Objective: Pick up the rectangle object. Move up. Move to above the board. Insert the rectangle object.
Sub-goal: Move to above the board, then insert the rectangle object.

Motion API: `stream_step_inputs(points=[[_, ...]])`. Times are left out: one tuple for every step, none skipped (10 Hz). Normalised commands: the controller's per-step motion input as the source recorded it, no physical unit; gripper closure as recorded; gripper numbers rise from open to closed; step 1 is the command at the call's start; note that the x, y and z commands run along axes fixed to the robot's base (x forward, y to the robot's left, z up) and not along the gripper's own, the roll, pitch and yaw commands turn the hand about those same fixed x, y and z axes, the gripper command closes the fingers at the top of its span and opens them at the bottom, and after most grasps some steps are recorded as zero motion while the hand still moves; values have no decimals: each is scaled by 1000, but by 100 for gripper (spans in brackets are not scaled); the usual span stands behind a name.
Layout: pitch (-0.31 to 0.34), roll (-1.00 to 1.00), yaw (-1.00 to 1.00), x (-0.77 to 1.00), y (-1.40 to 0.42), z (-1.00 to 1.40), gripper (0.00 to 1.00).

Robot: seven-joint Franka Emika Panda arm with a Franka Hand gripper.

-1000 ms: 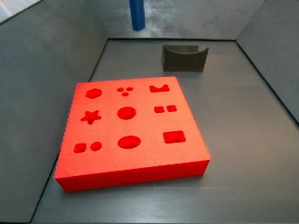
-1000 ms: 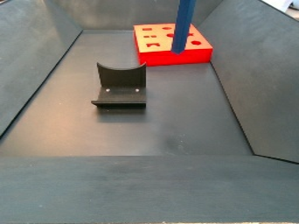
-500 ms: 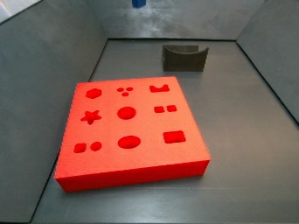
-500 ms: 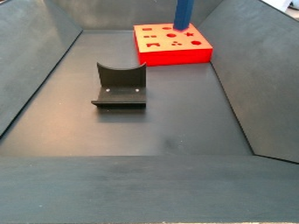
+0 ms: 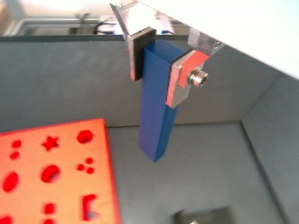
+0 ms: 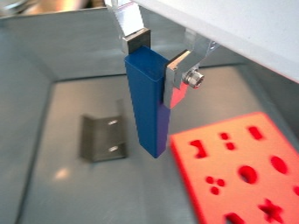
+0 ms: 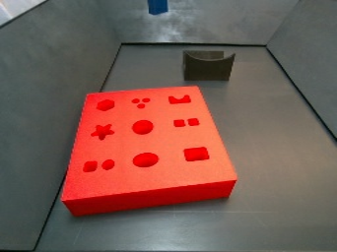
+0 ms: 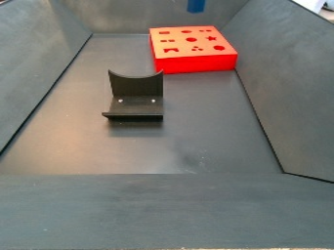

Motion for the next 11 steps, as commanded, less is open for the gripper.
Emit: stream_step_inputs(points=[[97,-33,-1000,160,-1000,7,100],[115,-37,-1000,171,-1000,10,100],[138,-37,-1000,181,-1000,13,100],[160,-35,-1000,198,-1000,19,100],[195,-34,-1000,226,-1000,23,100],[238,-26,-1000,197,-739,27,100],[300,-16,-958,150,-391,25,100],[261,-9,-696,121,-232,20,100],[228,-3,-525,104,-172,15,100],[156,14,-208,77,-86,17,100],[0,-4,0,0,0,0,100]])
